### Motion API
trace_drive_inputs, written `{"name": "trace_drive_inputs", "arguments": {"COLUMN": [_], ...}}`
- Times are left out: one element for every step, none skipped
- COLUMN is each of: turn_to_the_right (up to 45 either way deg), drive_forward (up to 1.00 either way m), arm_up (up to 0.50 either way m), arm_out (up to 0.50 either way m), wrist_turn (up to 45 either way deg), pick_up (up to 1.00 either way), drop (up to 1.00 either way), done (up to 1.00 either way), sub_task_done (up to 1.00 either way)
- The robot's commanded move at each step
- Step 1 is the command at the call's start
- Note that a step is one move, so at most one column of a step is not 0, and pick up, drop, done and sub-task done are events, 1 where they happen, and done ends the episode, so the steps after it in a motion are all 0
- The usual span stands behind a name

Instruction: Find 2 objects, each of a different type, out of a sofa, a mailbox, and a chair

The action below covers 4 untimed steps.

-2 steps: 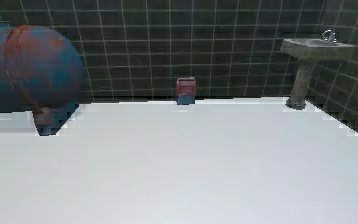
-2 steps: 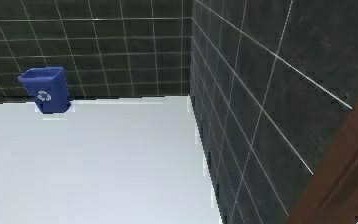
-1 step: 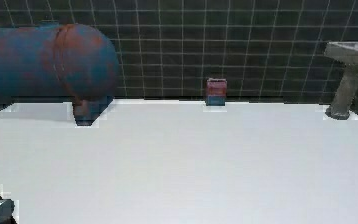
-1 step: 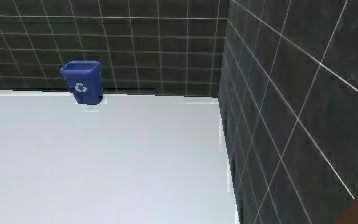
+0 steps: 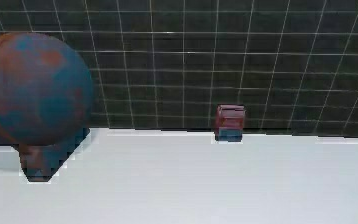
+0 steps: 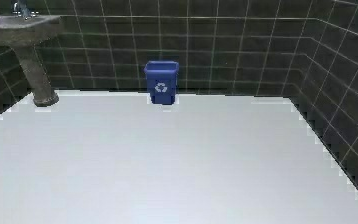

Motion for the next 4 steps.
{"name": "trace_drive_inputs", "arguments": {"turn_to_the_right": [0.0, -6.0, 0.0, 42.0], "drive_forward": [1.00, 0.00, 0.30, 0.00], "arm_up": [0.00, 0.00, 0.00, 0.00], "arm_out": [0.00, 0.00, 0.00, 0.00], "wrist_turn": [0.0, 0.0, 0.0, 0.0], "pick_up": [0.00, 0.00, 0.00, 0.00], "drop": [0.00, 0.00, 0.00, 0.00], "done": [0.00, 0.00, 0.00, 0.00], "sub_task_done": [0.00, 0.00, 0.00, 0.00]}}
